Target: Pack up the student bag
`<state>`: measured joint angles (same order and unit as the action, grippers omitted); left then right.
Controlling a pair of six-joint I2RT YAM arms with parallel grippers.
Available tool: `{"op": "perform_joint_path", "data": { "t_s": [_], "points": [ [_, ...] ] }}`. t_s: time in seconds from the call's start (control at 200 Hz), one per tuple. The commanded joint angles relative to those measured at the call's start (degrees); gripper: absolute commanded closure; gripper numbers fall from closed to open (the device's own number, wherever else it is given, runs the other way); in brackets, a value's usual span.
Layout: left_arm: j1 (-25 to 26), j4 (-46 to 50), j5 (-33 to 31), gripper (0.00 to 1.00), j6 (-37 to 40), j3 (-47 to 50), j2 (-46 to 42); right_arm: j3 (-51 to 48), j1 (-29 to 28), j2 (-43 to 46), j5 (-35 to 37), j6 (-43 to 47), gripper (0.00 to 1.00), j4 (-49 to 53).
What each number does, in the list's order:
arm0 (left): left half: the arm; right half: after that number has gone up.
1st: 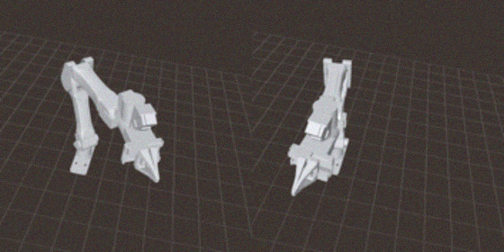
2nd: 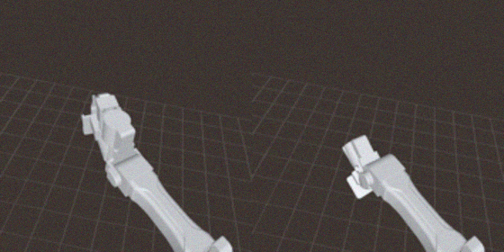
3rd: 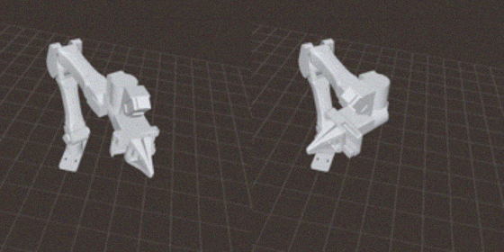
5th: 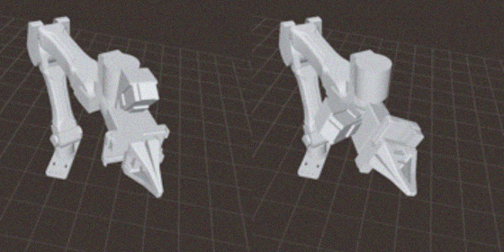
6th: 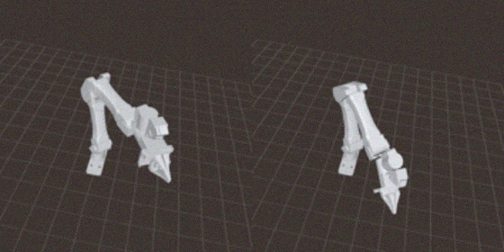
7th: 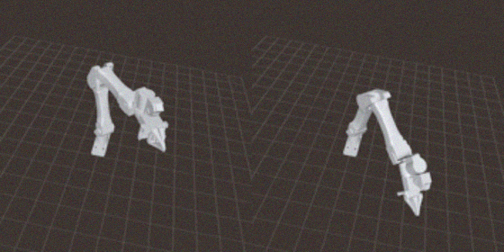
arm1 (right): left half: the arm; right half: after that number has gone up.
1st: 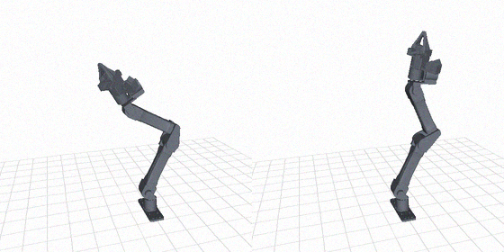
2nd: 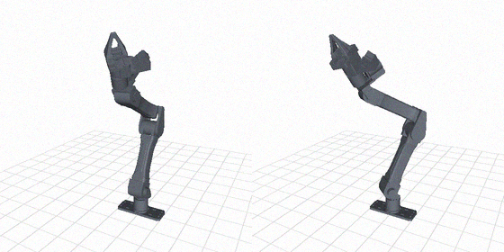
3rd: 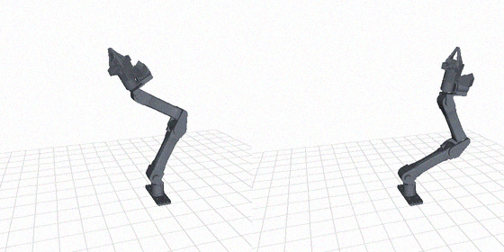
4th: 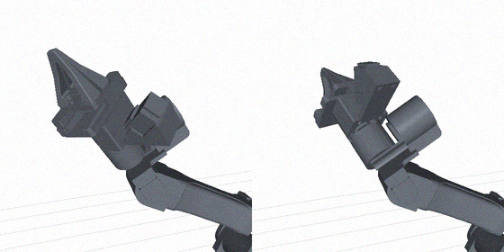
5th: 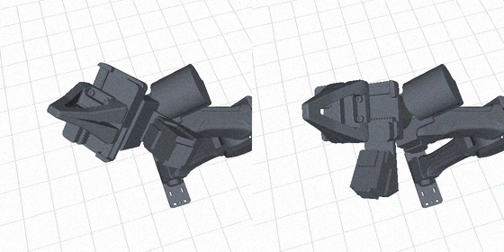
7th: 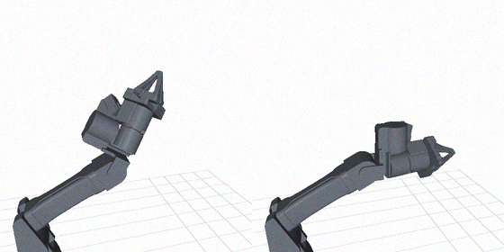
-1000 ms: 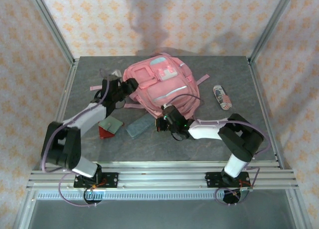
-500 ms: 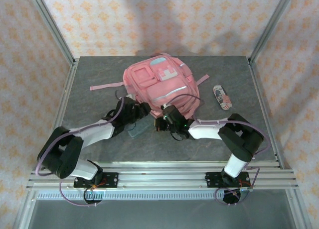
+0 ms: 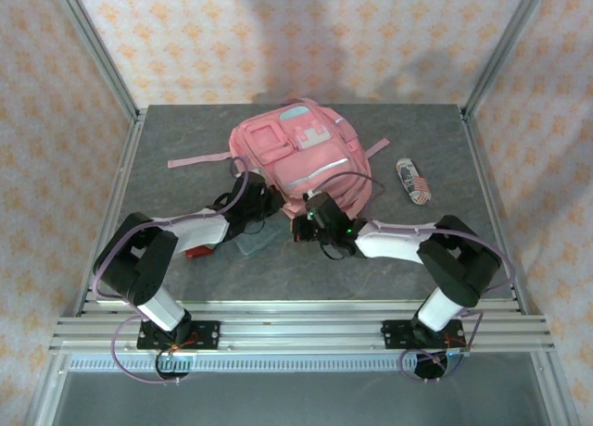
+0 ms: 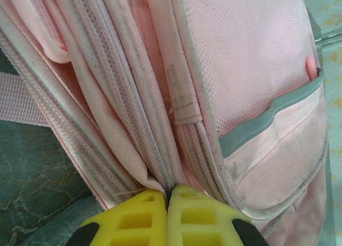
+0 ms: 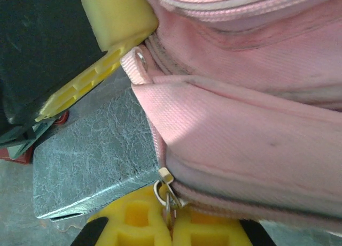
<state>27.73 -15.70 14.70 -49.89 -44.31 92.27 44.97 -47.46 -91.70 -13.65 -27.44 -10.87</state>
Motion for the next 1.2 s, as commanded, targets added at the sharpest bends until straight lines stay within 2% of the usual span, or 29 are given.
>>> {"op": "perform_joint_path", "data": {
  "t_s": [0.0, 0.2, 0.34, 0.395, 0.521, 0.641, 0.851, 0.946, 1.081, 1.191],
  "points": [
    [-3.81, 0.63, -4.07, 1.00, 3.13, -2.05, -0.82, -2.10, 1.82, 7.33, 0.15, 0.62, 1.00, 3.38],
    [-8.10, 2.59, -3.63, 1.00, 5.99, -1.47, -3.40, -10.00, 10.63, 17.12, 2.83, 3.48, 1.00, 10.16],
    [-8.24, 2.82, -1.73, 1.00, 6.52, -3.15, -2.78, -13.46, 16.47, 23.71, 6.84, 6.22, 1.00, 15.09],
    [-7.52, 2.35, -0.83, 1.00, 6.45, -4.40, -1.77, -13.84, 16.44, 26.75, 8.00, 6.98, 1.00, 16.68],
    [-5.34, 4.45, -1.43, 1.00, 8.37, -9.74, 1.82, -14.60, 15.73, 30.51, 4.26, 6.62, 1.00, 17.83],
    [-5.05, 5.73, -1.64, 1.00, 9.16, -15.69, 5.88, -14.80, 11.30, 32.70, 4.12, 4.22, 1.00, 17.98],
    [-5.05, 9.64, 0.31, 1.00, 10.85, -28.43, 15.03, -14.85, 6.06, 28.89, -0.24, -3.67, 1.00, 5.06],
    [-5.06, 11.90, 0.06, 1.00, 11.20, -31.09, 15.74, -12.10, 5.14, 24.43, -0.46, -5.37, 1.00, 0.15],
    [-5.05, 10.11, -0.09, 0.75, 10.84, -26.63, 8.96, -7.79, 4.00, 16.45, -2.20, -5.30, 1.00, -4.12],
    [-4.95, 10.27, 0.46, 0.62, 10.74, -21.22, 1.77, -4.68, 3.88, 11.39, -2.83, -4.75, 1.00, -5.66]
  ]
}}
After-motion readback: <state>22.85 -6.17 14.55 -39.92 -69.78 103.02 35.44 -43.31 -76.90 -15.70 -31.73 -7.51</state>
